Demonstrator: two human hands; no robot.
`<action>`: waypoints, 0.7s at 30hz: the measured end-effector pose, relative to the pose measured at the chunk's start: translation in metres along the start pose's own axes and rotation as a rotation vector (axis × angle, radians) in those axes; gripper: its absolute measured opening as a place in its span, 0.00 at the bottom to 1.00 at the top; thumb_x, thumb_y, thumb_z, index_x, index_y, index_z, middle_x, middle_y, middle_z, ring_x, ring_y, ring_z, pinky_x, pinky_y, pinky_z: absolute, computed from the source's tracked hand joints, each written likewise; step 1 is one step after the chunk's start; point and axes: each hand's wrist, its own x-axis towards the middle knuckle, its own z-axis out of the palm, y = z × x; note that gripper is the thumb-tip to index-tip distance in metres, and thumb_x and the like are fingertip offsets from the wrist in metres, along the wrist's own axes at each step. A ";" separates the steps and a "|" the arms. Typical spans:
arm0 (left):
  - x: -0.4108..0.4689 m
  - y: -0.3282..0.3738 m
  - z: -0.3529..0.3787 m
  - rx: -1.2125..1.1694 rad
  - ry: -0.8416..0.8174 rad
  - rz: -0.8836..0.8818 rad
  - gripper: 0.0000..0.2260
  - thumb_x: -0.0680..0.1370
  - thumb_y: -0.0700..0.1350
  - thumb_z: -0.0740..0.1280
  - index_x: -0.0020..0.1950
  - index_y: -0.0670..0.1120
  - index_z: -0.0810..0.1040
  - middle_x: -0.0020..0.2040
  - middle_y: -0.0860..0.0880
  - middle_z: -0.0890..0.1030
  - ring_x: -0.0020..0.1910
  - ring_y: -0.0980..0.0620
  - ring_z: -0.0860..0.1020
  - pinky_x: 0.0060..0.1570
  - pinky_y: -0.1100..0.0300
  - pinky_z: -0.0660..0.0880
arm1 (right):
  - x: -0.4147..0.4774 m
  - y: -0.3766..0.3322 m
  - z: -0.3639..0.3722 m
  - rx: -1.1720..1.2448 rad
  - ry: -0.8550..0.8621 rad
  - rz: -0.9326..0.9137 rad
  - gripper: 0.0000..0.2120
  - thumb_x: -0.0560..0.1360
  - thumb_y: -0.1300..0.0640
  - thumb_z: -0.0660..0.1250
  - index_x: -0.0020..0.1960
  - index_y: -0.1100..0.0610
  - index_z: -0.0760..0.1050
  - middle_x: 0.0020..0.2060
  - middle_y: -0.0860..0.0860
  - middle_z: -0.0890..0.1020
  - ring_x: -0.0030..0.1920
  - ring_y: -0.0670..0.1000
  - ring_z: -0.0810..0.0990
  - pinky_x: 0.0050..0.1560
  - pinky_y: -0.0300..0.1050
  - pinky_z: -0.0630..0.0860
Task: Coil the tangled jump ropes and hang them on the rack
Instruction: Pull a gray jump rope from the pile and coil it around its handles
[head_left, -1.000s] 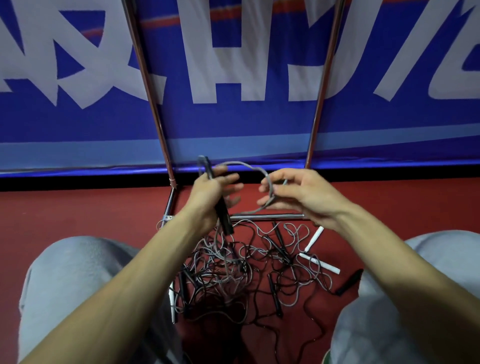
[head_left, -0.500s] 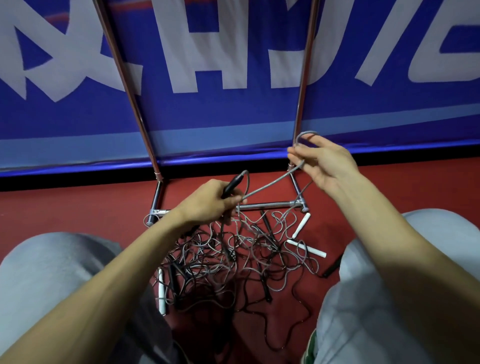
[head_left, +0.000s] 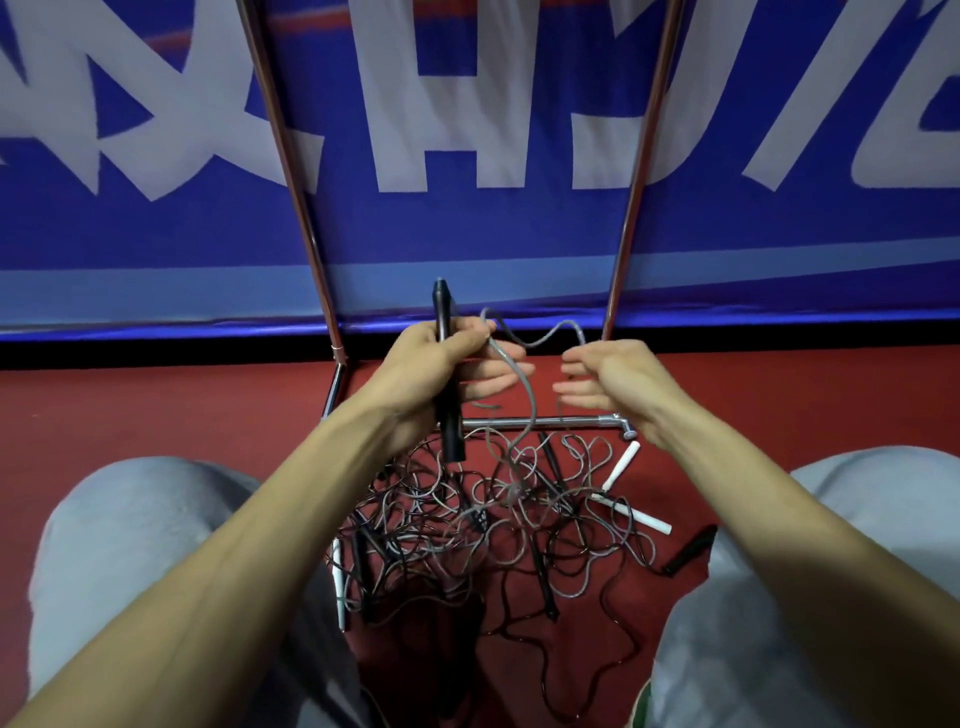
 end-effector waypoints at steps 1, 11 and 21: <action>0.001 0.000 0.000 -0.067 0.023 0.016 0.07 0.82 0.39 0.60 0.47 0.38 0.75 0.40 0.42 0.85 0.40 0.46 0.85 0.41 0.61 0.82 | -0.003 0.000 0.002 -0.065 -0.086 -0.008 0.12 0.81 0.68 0.55 0.61 0.66 0.74 0.60 0.63 0.78 0.52 0.60 0.82 0.48 0.46 0.81; 0.008 0.009 -0.006 -0.670 0.022 0.138 0.12 0.83 0.38 0.56 0.52 0.30 0.74 0.52 0.38 0.82 0.49 0.45 0.84 0.50 0.58 0.80 | -0.016 0.017 0.019 -0.645 -0.700 -0.252 0.05 0.77 0.60 0.66 0.51 0.53 0.79 0.44 0.50 0.83 0.45 0.46 0.79 0.54 0.47 0.75; 0.014 0.001 -0.011 -0.326 0.180 0.132 0.04 0.82 0.37 0.58 0.51 0.42 0.72 0.55 0.41 0.81 0.53 0.47 0.82 0.50 0.55 0.81 | -0.019 -0.011 0.000 -0.330 -0.384 -0.259 0.09 0.80 0.66 0.59 0.43 0.62 0.74 0.37 0.58 0.80 0.30 0.47 0.80 0.34 0.38 0.80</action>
